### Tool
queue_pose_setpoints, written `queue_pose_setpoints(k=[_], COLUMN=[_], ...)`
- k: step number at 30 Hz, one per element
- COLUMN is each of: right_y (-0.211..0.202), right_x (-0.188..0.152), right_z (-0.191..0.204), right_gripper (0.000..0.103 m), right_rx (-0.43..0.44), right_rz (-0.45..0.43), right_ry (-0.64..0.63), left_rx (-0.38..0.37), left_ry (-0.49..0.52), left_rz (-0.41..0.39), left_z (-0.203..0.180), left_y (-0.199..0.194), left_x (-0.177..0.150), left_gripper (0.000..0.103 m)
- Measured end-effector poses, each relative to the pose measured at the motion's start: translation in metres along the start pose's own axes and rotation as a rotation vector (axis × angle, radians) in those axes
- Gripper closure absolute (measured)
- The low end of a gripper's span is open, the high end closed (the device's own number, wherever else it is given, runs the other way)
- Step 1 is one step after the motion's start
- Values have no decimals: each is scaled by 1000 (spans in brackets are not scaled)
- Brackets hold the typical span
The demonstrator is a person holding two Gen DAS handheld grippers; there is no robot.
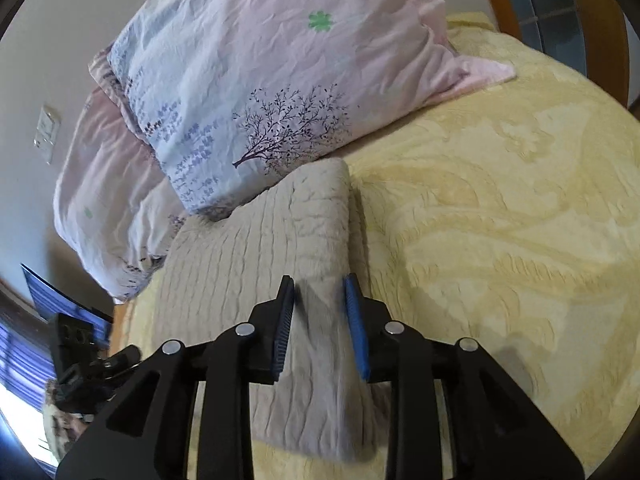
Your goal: Fold small clothes
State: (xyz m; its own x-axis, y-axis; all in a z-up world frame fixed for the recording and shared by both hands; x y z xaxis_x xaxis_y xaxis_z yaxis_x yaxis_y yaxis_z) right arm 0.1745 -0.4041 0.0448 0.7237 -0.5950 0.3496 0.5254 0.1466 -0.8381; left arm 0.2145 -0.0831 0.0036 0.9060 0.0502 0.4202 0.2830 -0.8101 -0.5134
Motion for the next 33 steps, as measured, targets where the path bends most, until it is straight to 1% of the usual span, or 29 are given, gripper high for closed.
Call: queue_pose_setpoints(k=[2,6,9,12,15,17,19,21,22,23,24,26,28,31,33], right_y=[6,14,13,17,23,21,16,7,4,1,-2,-4,-1,9,16], right_x=[1,1,1,-5,-8,-5,-4,-1,0,2,5,10,16,20,22], right_z=[-3,-22,-26,-32,-40,-44,-42,-40,-39,-39,-39,-42,-47,-52,-52], right_gripper=[93,94,94,94,94,93,87,64,57,44,35,33,32,32,32], right_rx=[-26,-16,-19,-36,-35,-13,-13,-25,-26,-23,-12,-1,7,12,25], right_rz=[-6,3,3,21,33,59,60,54,48,43,38,39,59,105,141], right_ry=[3,79,93,121,153,169,159,151,150,152,155,167,187,200,194], left_rx=[17,38,56,118,143,156,169,187,195,198,197,192,187,175,149], left_ry=[11,36,58,107,137,151,173,199,205,209,208,197,190,184,164], left_rz=[10,18,9,9,23,34,35,32,32,33,34,40,45,51,58], left_z=[-2,-6,-13,-22,-25,-27,-29,-31,-32,-32,-32,-31,-31,-30,-26], left_y=[4,15,20,27,34,38,39,40,41,42,43,45,47,51,51], left_x=[3,11,19,26,30,29,29,29,30,31,32,34,36,39,39], left_gripper=[25,21,21,19,19,18,18,16,15,14,14,14,14,14,14])
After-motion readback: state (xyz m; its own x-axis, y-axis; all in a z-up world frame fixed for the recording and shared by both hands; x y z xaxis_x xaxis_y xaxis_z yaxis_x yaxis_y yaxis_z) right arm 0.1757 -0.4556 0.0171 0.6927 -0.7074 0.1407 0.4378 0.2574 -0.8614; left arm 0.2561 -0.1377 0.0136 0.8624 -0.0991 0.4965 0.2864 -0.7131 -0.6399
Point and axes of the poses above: each gripper's, at about its wrist camera, not at the fingertips, and y roughly the way its jaws point, z to its left, x to its top, the point moved 2 cm from there along y, roughly the way its jaws point, and after that the axes turned 8 degrees about -x, right-handed, at the moved point
